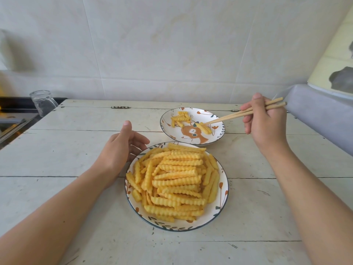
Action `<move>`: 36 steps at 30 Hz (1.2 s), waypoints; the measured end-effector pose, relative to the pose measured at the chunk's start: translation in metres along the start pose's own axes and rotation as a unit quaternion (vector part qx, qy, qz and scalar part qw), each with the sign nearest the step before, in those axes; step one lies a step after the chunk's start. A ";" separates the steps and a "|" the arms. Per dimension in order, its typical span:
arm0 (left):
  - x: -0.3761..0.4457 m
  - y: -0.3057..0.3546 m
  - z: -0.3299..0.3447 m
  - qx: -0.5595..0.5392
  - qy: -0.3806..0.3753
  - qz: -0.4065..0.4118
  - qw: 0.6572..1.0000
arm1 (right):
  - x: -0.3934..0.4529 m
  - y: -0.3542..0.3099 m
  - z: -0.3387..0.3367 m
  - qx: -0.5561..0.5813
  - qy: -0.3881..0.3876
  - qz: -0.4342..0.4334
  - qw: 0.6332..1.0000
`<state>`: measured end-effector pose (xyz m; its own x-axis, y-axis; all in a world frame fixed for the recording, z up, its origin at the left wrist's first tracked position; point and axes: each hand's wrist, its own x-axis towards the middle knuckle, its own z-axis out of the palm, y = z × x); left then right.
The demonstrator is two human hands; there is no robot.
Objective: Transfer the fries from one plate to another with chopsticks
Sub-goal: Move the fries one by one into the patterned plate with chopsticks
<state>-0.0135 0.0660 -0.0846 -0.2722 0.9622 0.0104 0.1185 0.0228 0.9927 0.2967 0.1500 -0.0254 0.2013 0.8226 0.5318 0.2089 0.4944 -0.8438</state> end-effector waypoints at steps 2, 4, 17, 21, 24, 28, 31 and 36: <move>0.000 0.000 0.000 -0.001 -0.001 0.000 1.000 | -0.001 0.000 0.001 -0.001 -0.010 0.001 1.000; 0.000 -0.001 0.000 -0.001 -0.001 0.000 1.000 | -0.003 0.001 0.003 -0.006 -0.022 0.004 1.000; 0.001 -0.001 -0.001 -0.003 0.000 -0.002 1.000 | -0.004 0.001 0.005 0.005 -0.034 0.020 0.999; 0.000 0.000 0.000 -0.003 -0.002 -0.001 1.000 | 0.002 -0.026 -0.005 0.189 -0.004 0.066 0.980; 0.000 0.000 0.000 -0.002 -0.001 -0.003 1.000 | 0.002 -0.047 -0.017 0.300 -0.103 0.102 0.943; 0.000 0.000 0.000 -0.003 0.000 -0.004 1.000 | -0.007 -0.059 -0.019 0.286 -0.219 0.081 0.929; 0.000 0.000 0.000 0.000 0.002 -0.003 1.000 | -0.011 -0.062 -0.016 0.268 -0.252 0.066 0.928; 0.000 -0.001 0.000 0.002 0.001 -0.004 1.000 | -0.005 -0.058 -0.019 0.256 -0.170 0.071 0.949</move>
<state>-0.0133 0.0660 -0.0851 -0.2751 0.9614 0.0034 0.1197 0.0308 0.9923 0.3019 0.1118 0.0226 -0.1457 0.8910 0.4301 -0.3072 0.3725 -0.8757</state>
